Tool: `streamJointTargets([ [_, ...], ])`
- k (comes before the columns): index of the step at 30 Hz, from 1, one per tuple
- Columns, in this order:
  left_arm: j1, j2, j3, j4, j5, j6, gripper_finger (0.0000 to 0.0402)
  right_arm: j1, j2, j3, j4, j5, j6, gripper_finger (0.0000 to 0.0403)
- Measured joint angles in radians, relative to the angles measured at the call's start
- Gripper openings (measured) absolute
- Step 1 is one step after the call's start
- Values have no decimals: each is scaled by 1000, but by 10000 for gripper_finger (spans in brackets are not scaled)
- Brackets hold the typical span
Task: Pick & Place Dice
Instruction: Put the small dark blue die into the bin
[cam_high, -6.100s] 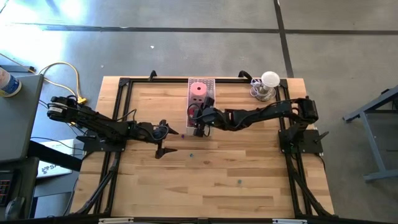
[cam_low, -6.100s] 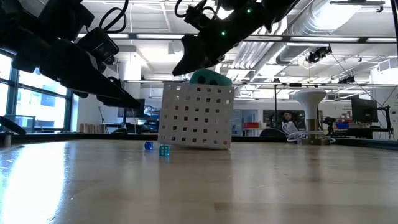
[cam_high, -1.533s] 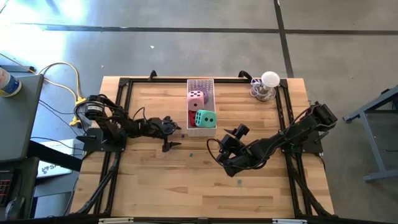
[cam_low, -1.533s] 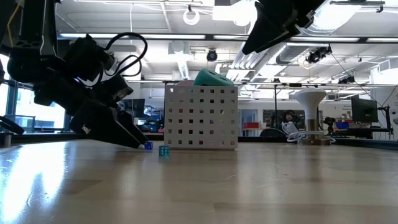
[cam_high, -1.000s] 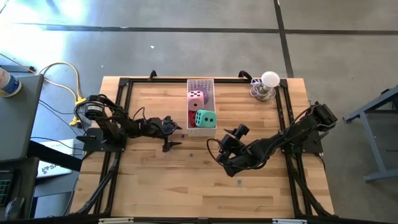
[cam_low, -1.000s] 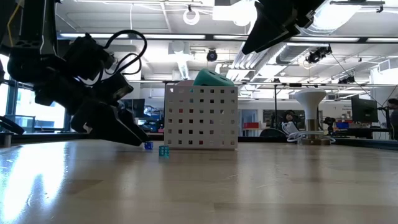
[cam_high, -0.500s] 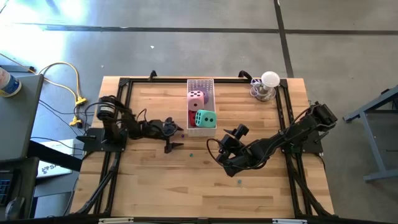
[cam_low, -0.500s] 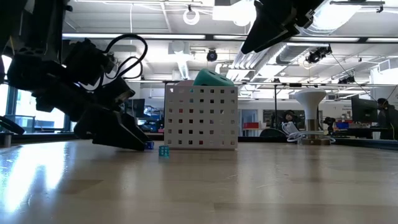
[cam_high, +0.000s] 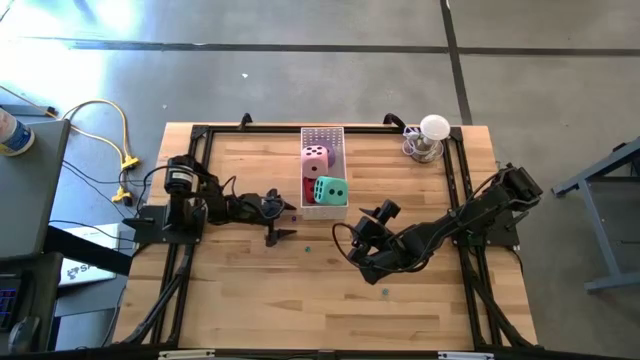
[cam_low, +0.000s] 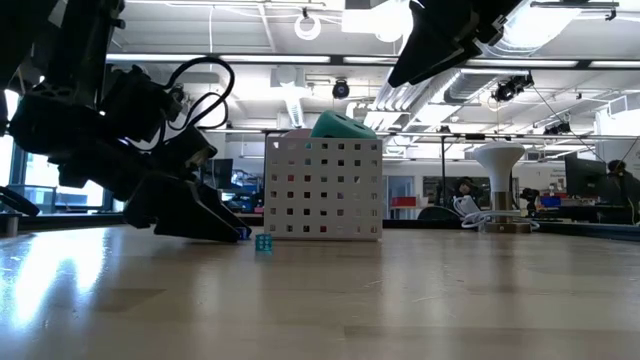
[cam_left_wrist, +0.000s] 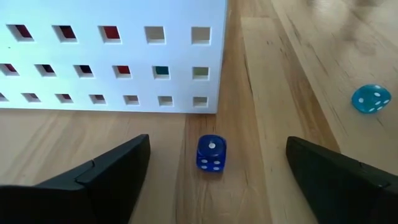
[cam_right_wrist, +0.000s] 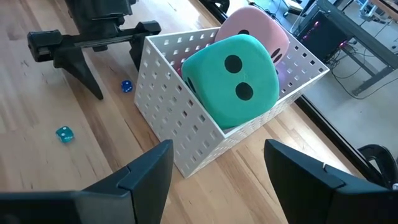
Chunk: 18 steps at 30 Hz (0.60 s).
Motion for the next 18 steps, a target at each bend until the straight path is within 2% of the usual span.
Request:
streamJointTargets([
  [3,0,1,0,-13,-1,-2,349,0,0,0,0,0,-2,244],
  [7,1,1,0,-36,-4,-3,307,0,0,0,0,0,-2,244],
  [13,1,2,0,-42,-7,-3,216,0,0,0,0,0,1,244],
  [18,1,2,0,-76,-55,-13,132,0,0,0,0,0,1,244],
])
